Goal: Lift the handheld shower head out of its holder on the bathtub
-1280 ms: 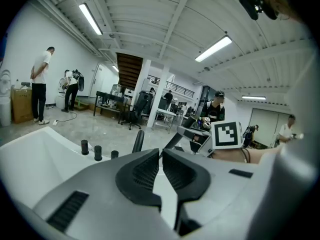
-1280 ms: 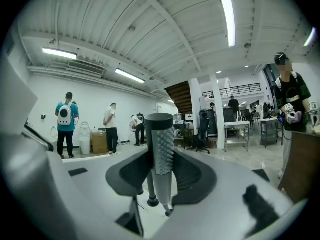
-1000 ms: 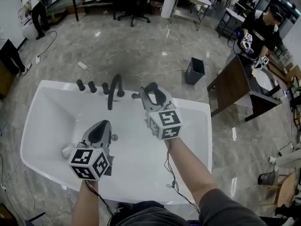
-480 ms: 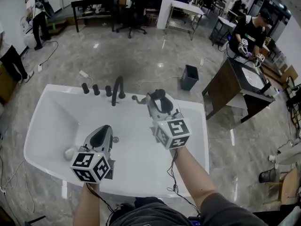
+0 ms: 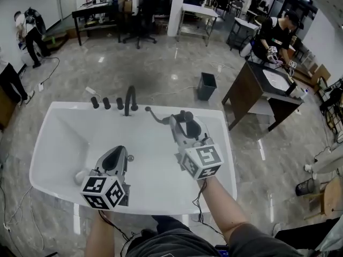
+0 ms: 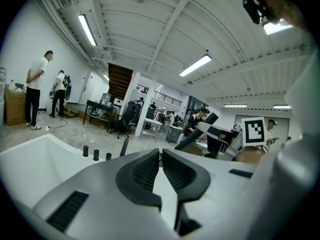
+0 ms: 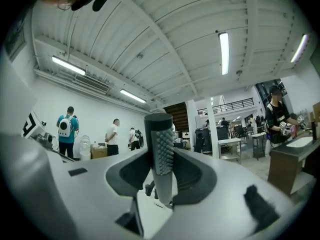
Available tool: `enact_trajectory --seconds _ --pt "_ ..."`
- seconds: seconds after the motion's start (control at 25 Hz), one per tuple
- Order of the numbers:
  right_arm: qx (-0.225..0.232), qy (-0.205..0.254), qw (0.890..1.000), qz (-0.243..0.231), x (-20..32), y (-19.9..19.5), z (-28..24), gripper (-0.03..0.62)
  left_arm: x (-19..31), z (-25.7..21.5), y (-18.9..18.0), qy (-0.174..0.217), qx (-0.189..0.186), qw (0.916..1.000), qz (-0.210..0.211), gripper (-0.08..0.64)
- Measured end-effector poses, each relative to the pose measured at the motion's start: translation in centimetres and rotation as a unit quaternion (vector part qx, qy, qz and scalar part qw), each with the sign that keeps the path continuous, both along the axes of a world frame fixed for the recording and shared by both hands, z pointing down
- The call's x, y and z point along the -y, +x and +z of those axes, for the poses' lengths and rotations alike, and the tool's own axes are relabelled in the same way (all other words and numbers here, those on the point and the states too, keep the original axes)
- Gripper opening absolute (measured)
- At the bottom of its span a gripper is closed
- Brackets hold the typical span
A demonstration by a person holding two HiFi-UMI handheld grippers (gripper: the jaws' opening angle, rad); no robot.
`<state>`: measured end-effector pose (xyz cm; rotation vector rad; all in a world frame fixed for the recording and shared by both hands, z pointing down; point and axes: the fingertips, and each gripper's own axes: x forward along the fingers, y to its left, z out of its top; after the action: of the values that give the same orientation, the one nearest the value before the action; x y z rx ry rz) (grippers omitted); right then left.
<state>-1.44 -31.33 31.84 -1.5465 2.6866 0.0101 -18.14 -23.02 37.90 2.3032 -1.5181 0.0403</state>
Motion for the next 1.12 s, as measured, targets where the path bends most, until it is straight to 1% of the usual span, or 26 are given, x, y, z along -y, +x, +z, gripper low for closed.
enact_trajectory --seconds 0.24,0.48,0.64,0.84,1.12 --pt "0.010 -0.009 1.000 0.019 -5.6 1.2 0.3 0.141 -3.7 -0.2 0.4 0.002 -0.001 0.9998 0.019 0.031" --pt "0.013 -0.037 0.999 0.032 -10.4 2.0 2.3 0.141 -7.3 -0.2 0.9 0.007 -0.005 0.9996 0.028 0.031" --pt "0.004 -0.047 0.998 0.036 -12.9 2.3 3.4 0.141 -9.5 0.0 1.1 0.005 -0.012 0.9995 0.030 0.031" --pt "-0.007 -0.063 0.997 0.041 -15.1 2.2 5.4 0.141 -11.5 0.8 1.3 0.000 -0.013 0.9993 0.034 0.031" --pt "-0.008 -0.084 0.995 0.048 -16.1 2.0 7.4 0.141 -12.9 1.4 1.2 -0.007 -0.012 0.9993 0.034 0.031"
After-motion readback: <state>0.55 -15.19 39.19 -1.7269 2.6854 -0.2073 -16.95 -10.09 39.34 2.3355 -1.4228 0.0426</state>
